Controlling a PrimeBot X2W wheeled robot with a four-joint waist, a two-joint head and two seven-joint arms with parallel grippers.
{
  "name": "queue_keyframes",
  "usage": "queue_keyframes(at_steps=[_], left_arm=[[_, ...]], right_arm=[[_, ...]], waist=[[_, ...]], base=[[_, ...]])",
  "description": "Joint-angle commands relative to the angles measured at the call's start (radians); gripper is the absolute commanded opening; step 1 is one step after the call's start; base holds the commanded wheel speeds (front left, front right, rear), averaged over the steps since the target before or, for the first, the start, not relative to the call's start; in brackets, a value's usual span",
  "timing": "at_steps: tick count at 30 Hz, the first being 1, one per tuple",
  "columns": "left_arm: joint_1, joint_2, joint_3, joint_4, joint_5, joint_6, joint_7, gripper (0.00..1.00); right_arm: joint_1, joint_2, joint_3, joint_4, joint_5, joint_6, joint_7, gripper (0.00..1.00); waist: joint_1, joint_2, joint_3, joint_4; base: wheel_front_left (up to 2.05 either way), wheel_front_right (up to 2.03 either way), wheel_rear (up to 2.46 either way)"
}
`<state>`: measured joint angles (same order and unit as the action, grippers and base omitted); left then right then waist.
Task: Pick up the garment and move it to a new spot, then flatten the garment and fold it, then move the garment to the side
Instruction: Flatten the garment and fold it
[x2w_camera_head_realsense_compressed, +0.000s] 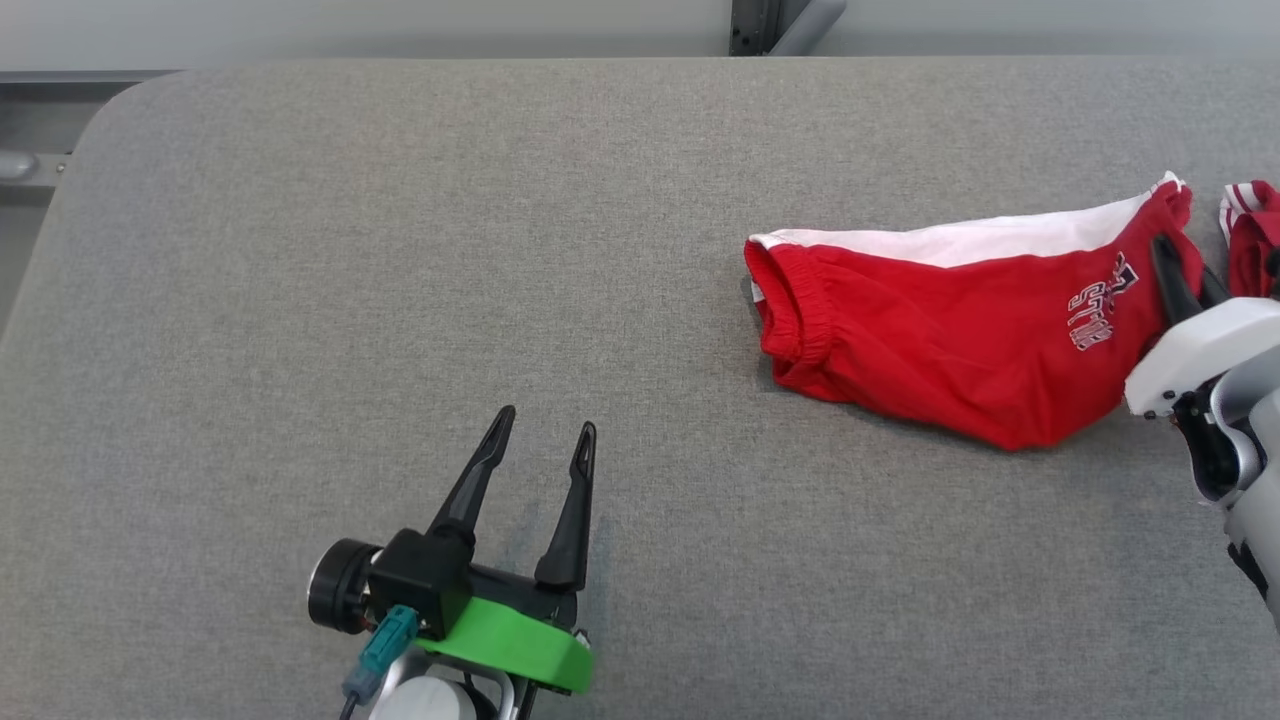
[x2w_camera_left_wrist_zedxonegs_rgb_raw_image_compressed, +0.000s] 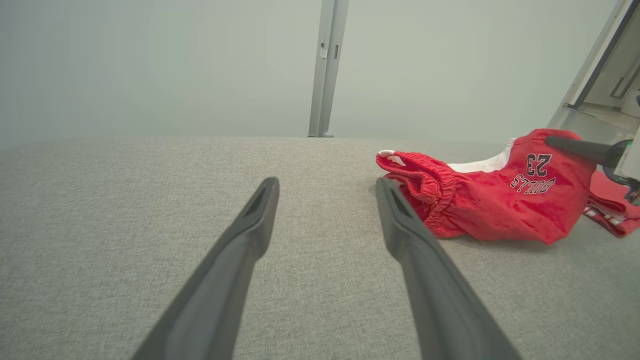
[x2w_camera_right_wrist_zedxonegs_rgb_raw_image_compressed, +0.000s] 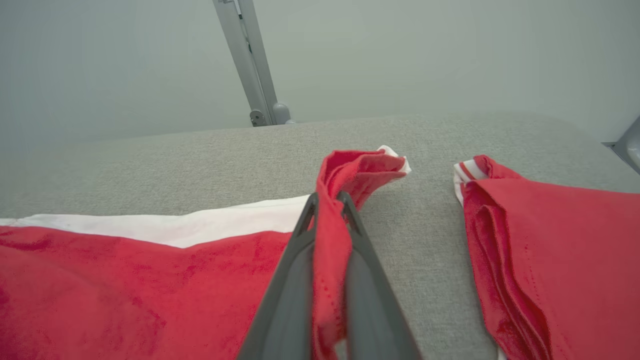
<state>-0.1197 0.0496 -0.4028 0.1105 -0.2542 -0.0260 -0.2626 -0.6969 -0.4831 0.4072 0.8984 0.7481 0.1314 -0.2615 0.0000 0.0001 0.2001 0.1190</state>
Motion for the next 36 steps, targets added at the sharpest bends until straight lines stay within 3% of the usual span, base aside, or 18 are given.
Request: queue_keyframes(at_steps=[1,17,32,33,34,36], left_arm=[[0.016,0.002,-0.004,0.004,-0.008,0.004,-0.003,1.00],[0.022,0.002,-0.023,0.004,-0.029,0.015,-0.003,1.00],[-0.003,0.002,-0.027,0.007,-0.032,0.010,-0.003,1.00],[-0.004,0.002,-0.028,0.009,-0.032,0.010,-0.003,1.00],[-0.004,0.002,-0.028,0.010,-0.032,0.011,-0.003,1.00],[0.000,0.002,-0.025,0.011,-0.032,0.014,-0.003,1.00]], right_arm=[[-0.019,0.010,0.012,-0.020,-0.020,-0.002,-0.004,0.00],[-0.001,0.143,0.125,-0.272,-0.089,-0.002,0.099,0.00],[0.115,0.315,0.183,-0.219,-0.087,-0.001,0.080,0.00],[0.117,0.321,0.187,-0.210,-0.085,-0.001,0.077,0.22],[0.120,0.329,0.187,-0.204,-0.074,-0.001,0.072,1.00],[0.127,0.339,0.195,-0.205,-0.058,-0.001,0.064,1.00]], waist=[[0.0000,-0.0001,-0.010,0.003],[0.0000,-0.0001,-0.017,0.061],[0.0000,-0.0001,0.007,0.085],[0.0000,-0.0001,0.006,0.084],[0.0000,-0.0001,0.004,0.083],[0.0000,-0.0001,-0.004,0.077]], base=[[0.00,0.00,0.00],[0.00,0.00,0.00],[0.00,0.00,0.00],[0.00,0.00,0.00],[0.00,0.00,0.00],[0.00,0.00,0.00]])
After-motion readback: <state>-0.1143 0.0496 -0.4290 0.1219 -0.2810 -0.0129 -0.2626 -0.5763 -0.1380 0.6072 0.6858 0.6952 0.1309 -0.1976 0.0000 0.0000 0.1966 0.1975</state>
